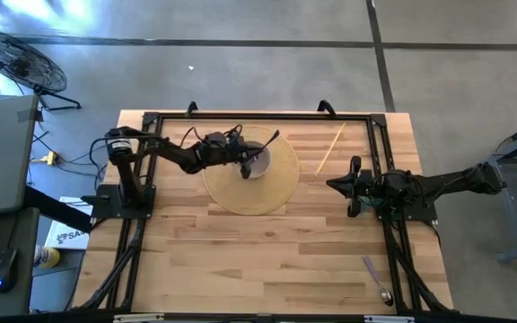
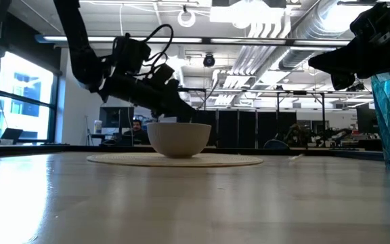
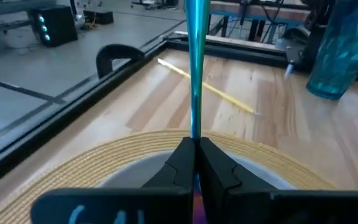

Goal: Pick & Place Utensil
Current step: Put the blue fork into the white bowl

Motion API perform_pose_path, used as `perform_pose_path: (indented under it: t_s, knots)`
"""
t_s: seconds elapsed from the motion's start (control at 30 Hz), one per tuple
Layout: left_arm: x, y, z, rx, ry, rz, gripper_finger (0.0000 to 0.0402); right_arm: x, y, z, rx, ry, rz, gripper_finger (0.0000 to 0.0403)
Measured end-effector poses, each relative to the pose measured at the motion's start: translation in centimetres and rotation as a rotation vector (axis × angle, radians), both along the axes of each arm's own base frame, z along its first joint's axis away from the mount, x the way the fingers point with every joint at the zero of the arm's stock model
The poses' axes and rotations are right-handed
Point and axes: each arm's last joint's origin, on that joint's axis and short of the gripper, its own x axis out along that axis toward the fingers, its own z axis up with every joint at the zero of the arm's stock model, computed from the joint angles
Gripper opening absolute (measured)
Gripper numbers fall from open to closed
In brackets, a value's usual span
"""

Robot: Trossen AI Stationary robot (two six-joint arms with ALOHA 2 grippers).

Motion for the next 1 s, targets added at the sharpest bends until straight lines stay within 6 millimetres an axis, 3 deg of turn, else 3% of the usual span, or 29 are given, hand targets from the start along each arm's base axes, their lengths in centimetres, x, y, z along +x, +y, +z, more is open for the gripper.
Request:
perform_pose_path:
  t_s: [0.3,1.0]
  knots:
    - [0.2,0.0,-1.9,-0.043,0.040,0.001,0.0000,0.0,0.0,0.0,0.000,0.000,0.000,0.0012]
    - [0.1,-0.1,-2.5,-0.128,0.068,-0.012,0.0031,0.0,0.0,0.0,0.000,0.000,0.000,0.0012]
